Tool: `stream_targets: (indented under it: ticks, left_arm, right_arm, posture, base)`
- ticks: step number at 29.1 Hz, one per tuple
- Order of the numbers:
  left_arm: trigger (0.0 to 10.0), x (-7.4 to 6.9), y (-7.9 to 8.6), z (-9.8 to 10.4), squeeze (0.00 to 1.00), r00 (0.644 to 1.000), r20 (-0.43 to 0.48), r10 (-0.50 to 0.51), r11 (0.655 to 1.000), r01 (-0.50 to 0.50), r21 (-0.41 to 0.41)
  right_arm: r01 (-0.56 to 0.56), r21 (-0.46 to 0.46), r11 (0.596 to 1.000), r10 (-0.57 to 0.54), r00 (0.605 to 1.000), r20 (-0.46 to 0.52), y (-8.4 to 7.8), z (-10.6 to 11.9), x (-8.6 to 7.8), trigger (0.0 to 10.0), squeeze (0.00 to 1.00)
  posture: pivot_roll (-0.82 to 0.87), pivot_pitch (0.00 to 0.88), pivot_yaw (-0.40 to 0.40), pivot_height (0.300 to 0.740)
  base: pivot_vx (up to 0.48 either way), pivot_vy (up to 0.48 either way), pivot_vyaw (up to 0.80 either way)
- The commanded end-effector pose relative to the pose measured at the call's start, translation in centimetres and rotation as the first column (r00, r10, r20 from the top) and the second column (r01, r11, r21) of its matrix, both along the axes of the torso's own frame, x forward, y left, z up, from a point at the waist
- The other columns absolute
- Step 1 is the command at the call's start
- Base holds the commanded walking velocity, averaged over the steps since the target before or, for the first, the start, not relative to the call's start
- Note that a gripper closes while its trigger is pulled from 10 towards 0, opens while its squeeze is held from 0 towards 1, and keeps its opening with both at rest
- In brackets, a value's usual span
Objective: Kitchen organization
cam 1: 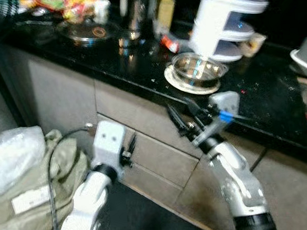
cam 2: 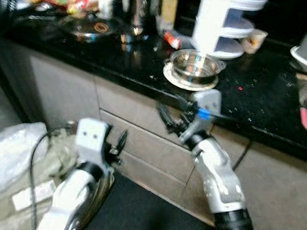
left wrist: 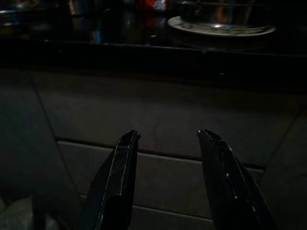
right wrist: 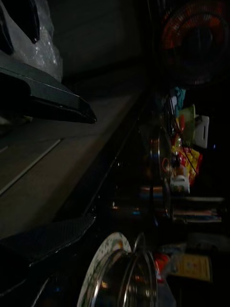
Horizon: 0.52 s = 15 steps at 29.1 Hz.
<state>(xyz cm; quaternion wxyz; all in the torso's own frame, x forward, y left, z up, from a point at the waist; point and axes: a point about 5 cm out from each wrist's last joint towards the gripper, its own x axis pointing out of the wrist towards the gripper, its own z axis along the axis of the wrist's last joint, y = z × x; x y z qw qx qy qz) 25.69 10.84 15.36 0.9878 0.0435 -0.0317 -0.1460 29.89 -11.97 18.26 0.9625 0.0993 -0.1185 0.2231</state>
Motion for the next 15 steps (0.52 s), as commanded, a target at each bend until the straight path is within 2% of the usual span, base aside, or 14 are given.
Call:
stream_targets:
  ticks: [1, 3, 4, 6, 12, 15]
  left_arm:
    - [10.0, -0.2, -0.3, 0.2, 0.0, 1.0, 0.023, -0.002, 1.0, 0.002, -0.007]
    - [10.0, -0.2, -0.2, 0.3, 0.0, 1.0, 0.03, 0.006, 1.0, -0.006, -0.008]
    - [10.0, -0.2, 0.4, 0.8, 0.0, 0.996, 0.067, 0.064, 0.998, -0.063, -0.015]
    - [10.0, -0.2, 0.5, 0.9, 0.0, 0.994, 0.077, 0.082, 0.997, -0.08, -0.021]
    - [10.0, -0.1, 0.9, 1.2, 0.0, 0.99, 0.087, 0.114, 0.993, -0.111, -0.04]
    - [10.0, 0.0, 0.8, 1.2, 0.0, 0.989, 0.092, 0.115, 0.993, -0.111, -0.04]
  right_arm:
    - [0.041, -0.015, 0.999, -0.041, 0.999, 0.01, -0.9, 0.3, 0.2, 10.0, 0.0]
    - [0.043, -0.015, 0.999, -0.043, 0.999, 0.011, -0.9, 0.4, 0.3, 10.0, 0.0]
    - [0.048, -0.012, 0.999, -0.048, 0.999, 0.018, -1.1, 0.8, 0.5, 10.0, 0.0]
    - [0.051, -0.011, 0.999, -0.051, 0.998, 0.021, -1.2, 0.9, 0.6, 10.0, 0.0]
    - [0.077, 0.01, 0.997, -0.077, 0.995, 0.057, -1.8, 2.5, 1.2, 10.0, 0.0]
    - [0.103, -0.023, 0.994, -0.102, 0.993, 0.062, -2.0, 2.7, 1.5, 10.0, 0.0]
  posture:
    - [0.18, 0.0, -0.156, 0.74]
    - [0.18, 0.0, -0.156, 0.74]
    - [0.17, 0.0, -0.158, 0.74]
    - [0.17, 0.0, -0.158, 0.74]
    - [0.17, 0.0, -0.161, 0.74]
    - [0.17, 0.0, -0.161, 0.74]
  base:
    - [0.0, 0.0, 0.0]
    - [0.0, 0.0, 0.0]
    - [0.0, 0.0, 0.0]
    - [0.0, 0.0, 0.0]
    - [0.288, 0.0, 0.0]
    - [0.311, 0.0, 0.0]
